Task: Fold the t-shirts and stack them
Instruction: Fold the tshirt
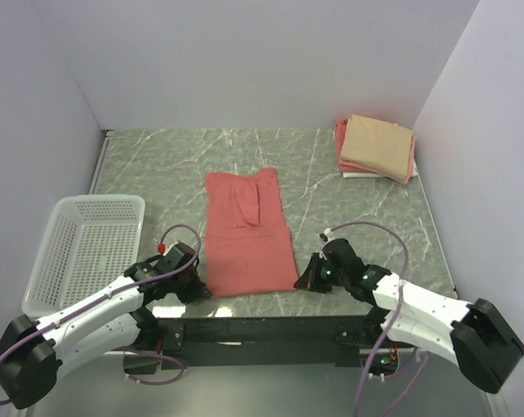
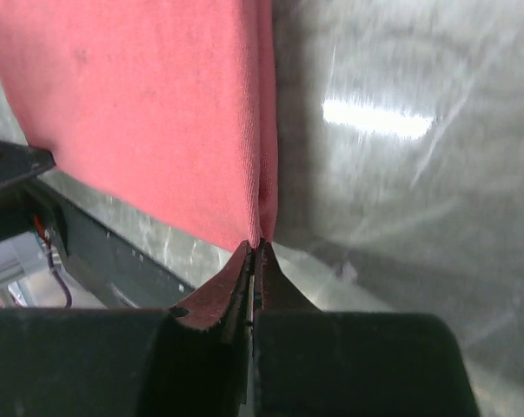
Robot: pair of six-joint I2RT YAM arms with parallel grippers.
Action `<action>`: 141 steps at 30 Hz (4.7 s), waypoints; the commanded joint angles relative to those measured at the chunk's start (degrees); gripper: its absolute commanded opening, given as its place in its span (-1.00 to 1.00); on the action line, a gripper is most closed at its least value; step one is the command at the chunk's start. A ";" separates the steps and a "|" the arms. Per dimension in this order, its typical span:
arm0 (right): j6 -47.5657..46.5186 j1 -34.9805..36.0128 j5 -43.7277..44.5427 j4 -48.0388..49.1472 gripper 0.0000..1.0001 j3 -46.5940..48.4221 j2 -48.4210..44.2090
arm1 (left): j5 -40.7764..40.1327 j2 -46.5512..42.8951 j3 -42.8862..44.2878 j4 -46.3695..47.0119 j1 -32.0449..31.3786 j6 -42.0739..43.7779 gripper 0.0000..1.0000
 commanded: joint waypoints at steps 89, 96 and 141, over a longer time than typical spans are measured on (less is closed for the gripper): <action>-8.96 -22.12 -21.04 -2.31 -0.55 93.49 84.54 | 11.09 79.95 76.86 15.83 31.99 25.41 -0.99; -4.39 -25.11 -24.47 2.78 -0.54 90.16 83.50 | 15.04 80.93 76.78 18.29 34.29 24.18 -0.99; -12.21 -23.53 -7.34 3.40 0.15 57.03 59.15 | -2.36 57.29 49.27 14.42 12.85 18.99 -0.98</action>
